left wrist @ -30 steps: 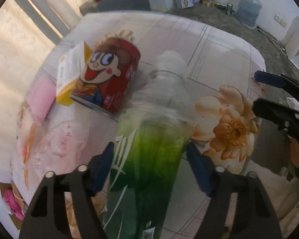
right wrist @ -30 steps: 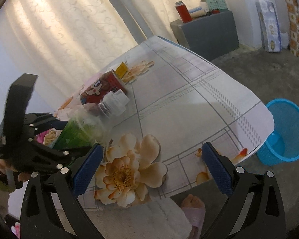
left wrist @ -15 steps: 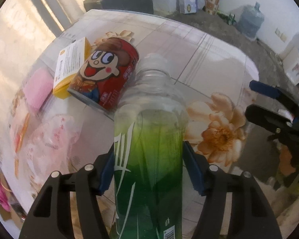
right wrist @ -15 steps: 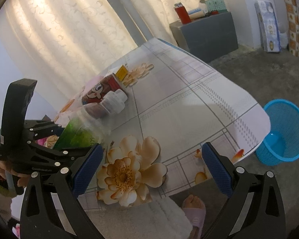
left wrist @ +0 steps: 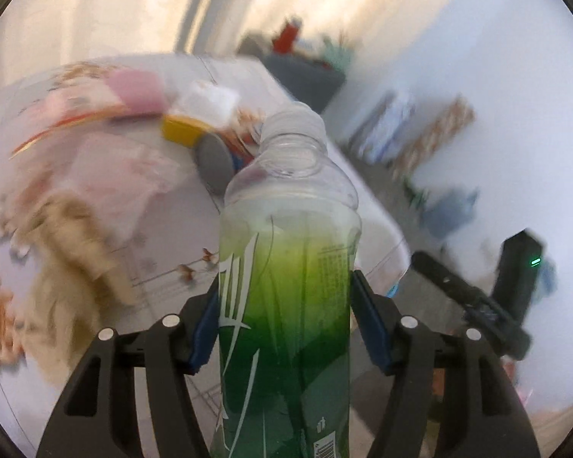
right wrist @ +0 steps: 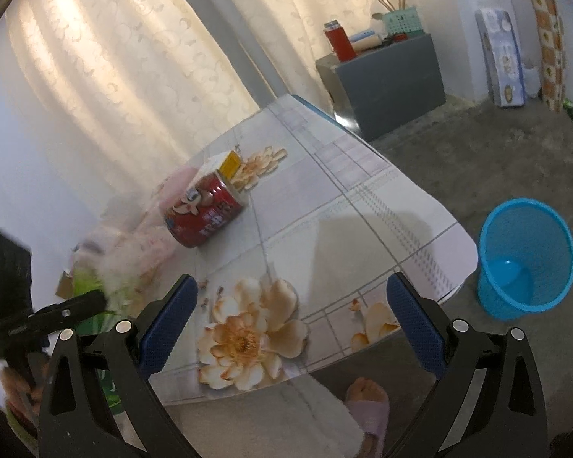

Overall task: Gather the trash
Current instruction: 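Reach the left tool to the green bottle and close on it, then grasp the white-and-yellow medicine box with the right tool while the left tool holds the bottle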

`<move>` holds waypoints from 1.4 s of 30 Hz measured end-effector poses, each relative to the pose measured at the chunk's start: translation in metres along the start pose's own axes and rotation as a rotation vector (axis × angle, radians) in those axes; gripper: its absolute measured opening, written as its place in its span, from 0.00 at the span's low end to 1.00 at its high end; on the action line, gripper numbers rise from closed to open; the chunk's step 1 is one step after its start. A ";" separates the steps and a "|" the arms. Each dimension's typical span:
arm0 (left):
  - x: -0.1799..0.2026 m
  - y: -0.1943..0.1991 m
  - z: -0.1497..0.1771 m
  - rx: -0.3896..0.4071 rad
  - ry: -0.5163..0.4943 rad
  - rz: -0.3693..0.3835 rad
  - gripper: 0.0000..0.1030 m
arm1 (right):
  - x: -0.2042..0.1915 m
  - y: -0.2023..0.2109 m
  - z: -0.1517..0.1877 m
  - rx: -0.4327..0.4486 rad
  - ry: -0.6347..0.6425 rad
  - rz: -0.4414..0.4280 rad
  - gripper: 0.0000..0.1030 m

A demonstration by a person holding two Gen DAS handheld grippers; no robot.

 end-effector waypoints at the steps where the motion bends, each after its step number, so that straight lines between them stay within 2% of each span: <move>1: -0.002 0.012 0.003 0.037 0.021 0.015 0.60 | -0.003 0.001 0.001 -0.004 -0.004 -0.017 0.92; 5: -0.025 0.070 0.022 0.189 0.107 0.032 0.60 | -0.028 -0.008 0.006 -0.054 0.006 -0.084 0.92; 9: -0.052 0.115 0.050 0.288 0.192 -0.029 0.60 | -0.073 -0.030 0.022 -0.163 0.050 -0.184 0.91; 14: -0.087 0.146 0.089 0.339 0.295 -0.111 0.60 | -0.126 -0.060 0.047 -0.302 0.111 -0.257 0.89; 16: -0.092 0.155 0.112 0.341 0.336 -0.117 0.60 | -0.143 -0.069 0.055 -0.342 0.131 -0.265 0.86; 20: -0.104 0.152 0.134 0.334 0.398 -0.125 0.60 | -0.168 -0.078 0.059 -0.377 0.188 -0.249 0.84; 24: -0.115 0.143 0.135 0.326 0.430 -0.111 0.60 | -0.199 -0.076 0.035 -0.349 0.274 -0.225 0.83; 26: -0.121 0.139 0.125 0.327 0.438 -0.104 0.60 | -0.212 -0.077 0.018 -0.329 0.308 -0.225 0.83; 29: -0.134 0.132 0.121 0.335 0.447 -0.082 0.60 | -0.237 -0.079 -0.011 -0.333 0.334 -0.253 0.83; 32: -0.147 0.129 0.117 0.344 0.456 -0.075 0.60 | -0.265 -0.104 -0.036 -0.410 0.272 -0.366 0.83; 35: -0.163 0.128 0.110 0.352 0.468 -0.066 0.60 | -0.271 -0.135 -0.060 -0.480 0.153 -0.407 0.79; 40: -0.175 0.128 0.111 0.365 0.483 -0.059 0.60 | -0.252 -0.172 -0.098 -0.527 -0.052 -0.381 0.74; 41: -0.177 0.128 0.111 0.365 0.485 -0.059 0.60 | -0.247 -0.176 -0.105 -0.521 -0.059 -0.351 0.73; 42: -0.179 0.127 0.111 0.365 0.486 -0.059 0.60 | -0.237 -0.179 -0.116 -0.497 -0.048 -0.284 0.73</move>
Point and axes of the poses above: each gripper's, at about its wrist camera, not at the fingertips, and y roughly against the way its jaws point, x to its right, z to its underside, the point moved 9 cm from there along -y, roughly the way its jaws point, and after that the axes turned 12 degrees about -x, right-handed, at the moved point
